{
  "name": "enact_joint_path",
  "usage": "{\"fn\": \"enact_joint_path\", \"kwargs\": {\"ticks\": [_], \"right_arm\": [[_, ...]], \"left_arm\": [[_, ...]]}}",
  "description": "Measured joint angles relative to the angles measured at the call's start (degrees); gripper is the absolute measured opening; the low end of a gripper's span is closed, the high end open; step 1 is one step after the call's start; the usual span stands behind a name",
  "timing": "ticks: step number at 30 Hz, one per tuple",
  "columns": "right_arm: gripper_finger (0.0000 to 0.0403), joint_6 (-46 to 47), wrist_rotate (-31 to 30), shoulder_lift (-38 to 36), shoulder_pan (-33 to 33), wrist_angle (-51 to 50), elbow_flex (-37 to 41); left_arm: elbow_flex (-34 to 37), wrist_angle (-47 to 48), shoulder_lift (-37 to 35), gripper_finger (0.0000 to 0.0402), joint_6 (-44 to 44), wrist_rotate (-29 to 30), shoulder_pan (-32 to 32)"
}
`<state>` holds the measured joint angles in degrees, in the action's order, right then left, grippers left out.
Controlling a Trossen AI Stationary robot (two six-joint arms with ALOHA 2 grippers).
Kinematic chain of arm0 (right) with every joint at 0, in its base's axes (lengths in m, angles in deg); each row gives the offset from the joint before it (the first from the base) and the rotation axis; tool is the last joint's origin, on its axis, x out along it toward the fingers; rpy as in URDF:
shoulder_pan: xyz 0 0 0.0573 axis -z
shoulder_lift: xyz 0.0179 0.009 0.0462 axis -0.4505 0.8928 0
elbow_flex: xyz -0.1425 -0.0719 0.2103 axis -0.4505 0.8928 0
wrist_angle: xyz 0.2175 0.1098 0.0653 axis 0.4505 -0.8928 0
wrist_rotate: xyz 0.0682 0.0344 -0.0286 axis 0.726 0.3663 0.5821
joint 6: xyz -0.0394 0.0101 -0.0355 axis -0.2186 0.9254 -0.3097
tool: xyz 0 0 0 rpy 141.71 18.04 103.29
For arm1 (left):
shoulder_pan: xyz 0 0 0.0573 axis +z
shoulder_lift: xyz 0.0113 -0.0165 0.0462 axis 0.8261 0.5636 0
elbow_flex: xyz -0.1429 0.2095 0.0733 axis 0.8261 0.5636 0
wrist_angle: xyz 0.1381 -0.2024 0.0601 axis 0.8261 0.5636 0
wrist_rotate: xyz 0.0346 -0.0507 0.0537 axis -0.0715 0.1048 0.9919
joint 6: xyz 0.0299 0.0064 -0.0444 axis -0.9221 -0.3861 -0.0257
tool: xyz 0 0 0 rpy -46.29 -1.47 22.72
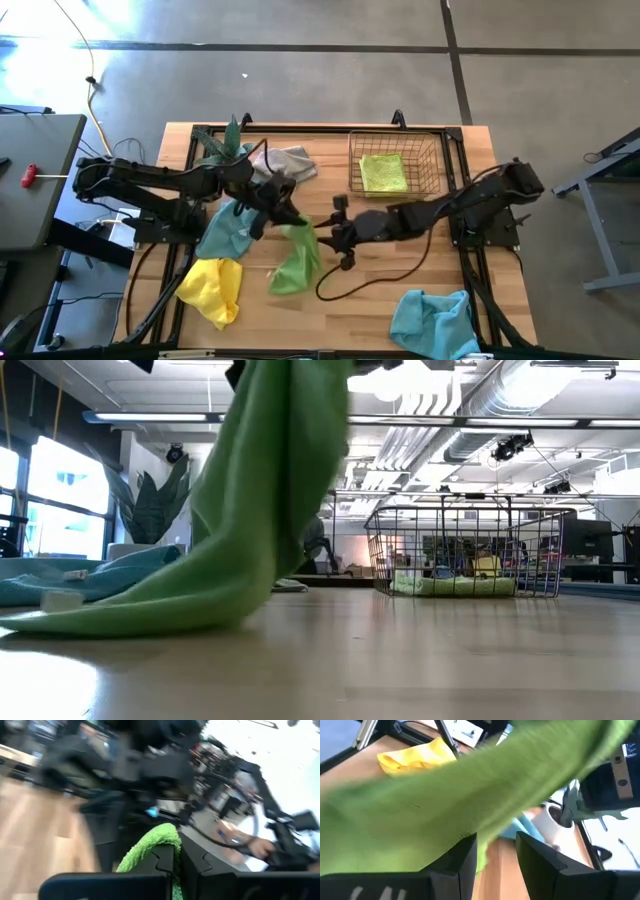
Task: Fold microfiber towels
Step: Fold the green microfiber towel
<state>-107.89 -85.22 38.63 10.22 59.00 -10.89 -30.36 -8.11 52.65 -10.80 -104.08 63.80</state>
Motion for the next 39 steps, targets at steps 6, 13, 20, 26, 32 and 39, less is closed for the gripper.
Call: {"fn": "enact_joint_path", "kwargs": {"ticks": [6,13,20,26,32,39], "right_arm": [[0.0130,5.84,-11.47,-0.91,-6.85,-1.51,0.00],[0.0130,13.69,-24.85,-0.91,-11.29,-1.55,0.00],[0.0130,31.79,-30.04,0.76,-11.51,-8.29,0.02],[0.0130,38.49,-33.26,2.61,-10.30,-16.59,0.07],[0.0130,46.20,-32.79,2.61,-8.90,-22.38,0.15],[0.0130,49.97,-31.89,2.61,-8.23,-23.03,0.20]], "left_arm": [[0.00,1.12,0.02,0.0000,-1.25,6.04,2.26],[0.00,1.12,0.11,0.0000,-2.18,11.01,2.46],[0.00,0.77,0.11,0.0000,-2.00,13.85,2.37],[0.00,0.53,0.11,0.0000,-2.01,14.67,2.37],[0.00,0.23,0.11,0.0000,-2.00,14.64,2.37],[0.00,-2.47,0.11,0.0000,-2.00,14.63,2.37]]}}
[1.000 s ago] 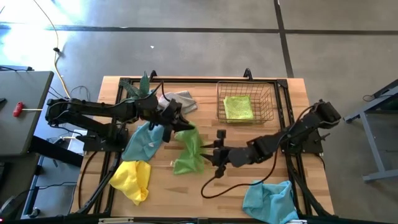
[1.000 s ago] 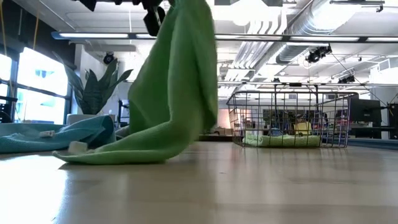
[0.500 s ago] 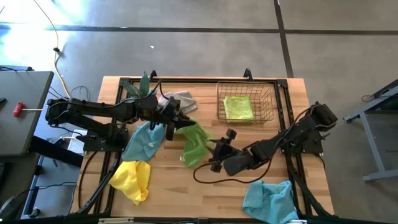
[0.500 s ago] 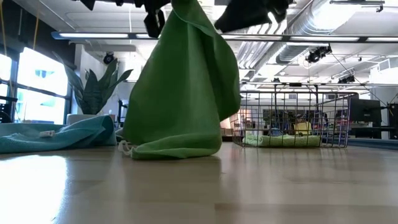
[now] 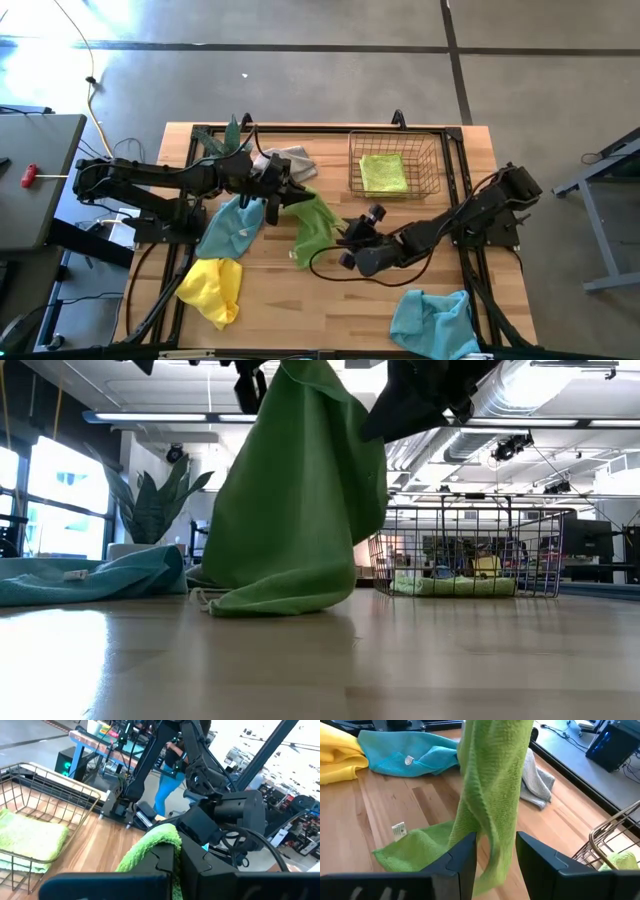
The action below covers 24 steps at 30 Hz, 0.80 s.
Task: Fold microfiber towels
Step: Fold the green microfiber towel
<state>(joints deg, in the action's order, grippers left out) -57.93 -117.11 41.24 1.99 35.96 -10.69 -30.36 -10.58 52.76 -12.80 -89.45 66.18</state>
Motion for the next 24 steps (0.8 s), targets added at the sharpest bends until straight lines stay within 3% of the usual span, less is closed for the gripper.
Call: {"fn": "enact_joint_path", "kwargs": {"ticks": [16,24], "right_arm": [[0.0127,4.68,0.26,0.00,0.82,-6.02,0.00],[0.0078,4.66,3.57,0.00,2.11,-6.46,0.00]], "left_arm": [[0.00,-3.53,0.00,0.0000,0.02,-0.27,0.00],[0.00,-5.86,0.00,0.0000,0.04,-0.44,0.00]]}}
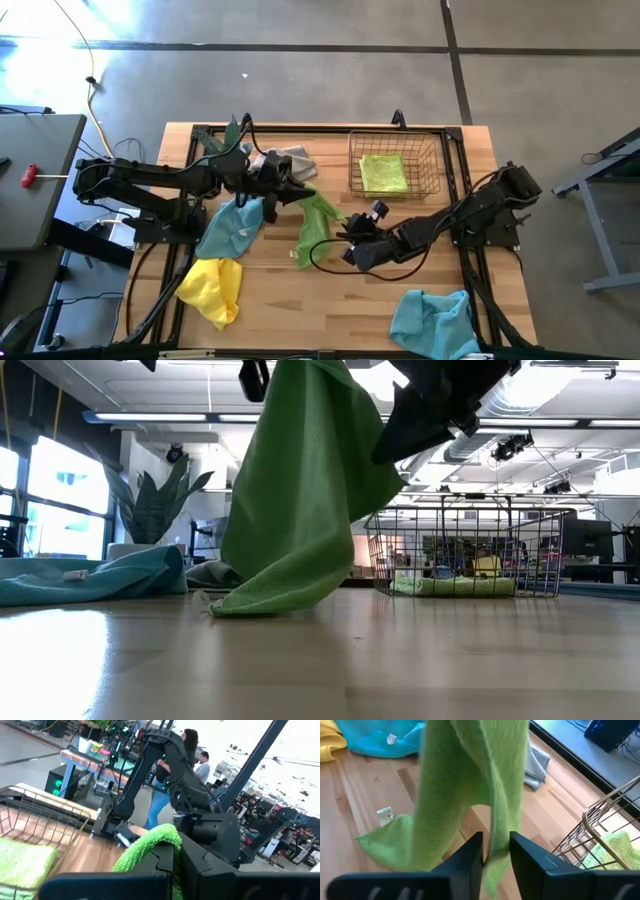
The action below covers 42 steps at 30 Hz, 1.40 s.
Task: Fold microfiber towels
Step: Fold the green microfiber towel
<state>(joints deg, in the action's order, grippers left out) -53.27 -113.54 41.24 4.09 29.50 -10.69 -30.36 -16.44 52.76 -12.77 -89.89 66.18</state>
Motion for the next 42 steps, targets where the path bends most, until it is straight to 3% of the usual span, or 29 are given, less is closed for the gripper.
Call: {"fn": "enact_joint_path", "kwargs": {"ticks": [8,12,18,22,33,38,42], "right_arm": [[0.0006,-0.59,1.53,0.00,0.58,-2.76,0.00],[0.0004,-1.05,3.05,0.00,0.37,-3.22,0.00],[0.0001,1.72,12.22,0.00,-0.60,-2.78,0.00],[0.0001,4.81,16.99,0.00,-1.48,-2.76,0.00],[0.0000,14.66,30.83,0.00,-3.34,-2.73,0.00],[0.0000,17.05,32.63,0.00,-3.73,-2.72,0.00],[0.0000,17.98,33.25,0.00,-3.72,-2.74,0.00]], "left_arm": [[0.00,0.10,0.00,0.0000,0.00,-2.02,0.00],[0.00,3.27,0.00,0.0000,-0.15,-4.48,0.00],[0.00,17.08,0.07,0.0009,-8.58,-6.22,-0.57],[0.09,23.70,1.70,0.0029,-13.33,-1.68,-2.67],[0.04,28.75,7.54,0.0112,-32.75,14.82,-7.91],[0.02,28.05,9.41,0.0162,-36.83,27.83,-9.59],[-0.02,27.57,10.63,0.0199,-37.08,33.01,-9.84]]}}
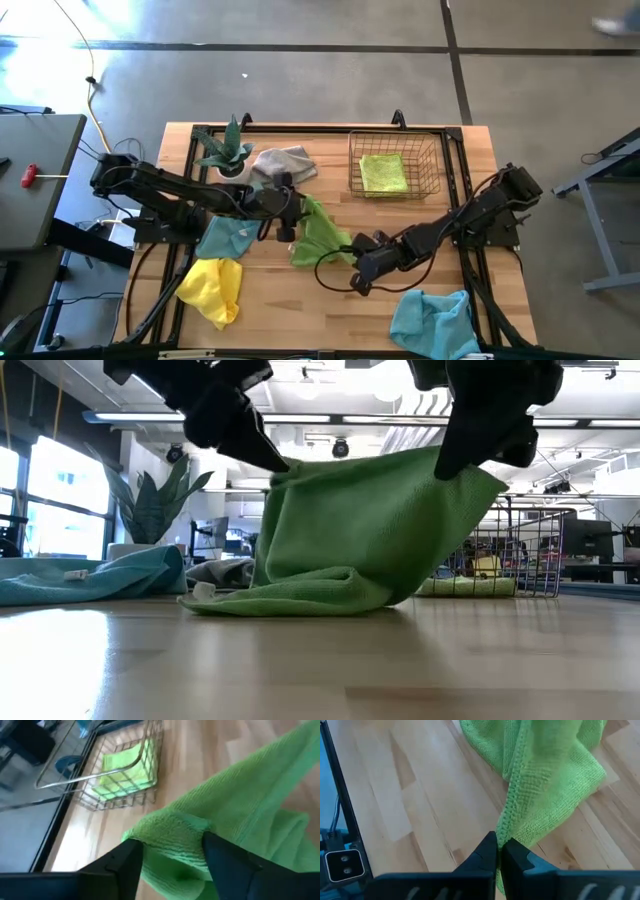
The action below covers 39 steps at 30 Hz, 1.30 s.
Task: Fold microfiber towels
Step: Fold the green microfiber towel
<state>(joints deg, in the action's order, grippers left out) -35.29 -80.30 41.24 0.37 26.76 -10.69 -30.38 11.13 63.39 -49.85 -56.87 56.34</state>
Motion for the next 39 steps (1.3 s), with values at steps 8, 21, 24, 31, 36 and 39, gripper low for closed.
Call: {"fn": "enact_joint_path", "kwargs": {"ticks": [8,21,24,31,36,39], "right_arm": [[0.0000,6.49,6.16,0.00,-0.01,-0.31,-0.02],[0.0000,6.90,14.24,0.02,0.01,7.40,-0.02],[0.0000,3.79,16.34,0.02,-0.06,13.60,-0.04],[0.0000,8.59,16.62,0.02,-0.68,24.03,-0.09],[0.0000,9.21,14.84,0.02,-0.16,24.34,-0.09],[0.0000,6.76,11.23,0.02,0.91,23.48,-0.09]], "left_arm": [[0.04,6.59,0.50,0.0229,-11.47,14.68,-1.40],[0.02,-3.68,1.79,0.0230,-13.60,-7.82,-10.07],[-0.02,-10.59,3.03,0.0230,-17.40,-9.21,-11.35],[0.08,-21.46,9.81,0.0230,-23.30,-15.61,-11.71],[0.13,-23.30,12.21,0.0230,-20.83,-11.70,-12.55],[0.07,-23.29,12.15,0.0230,-18.27,-8.37,-13.62]]}}
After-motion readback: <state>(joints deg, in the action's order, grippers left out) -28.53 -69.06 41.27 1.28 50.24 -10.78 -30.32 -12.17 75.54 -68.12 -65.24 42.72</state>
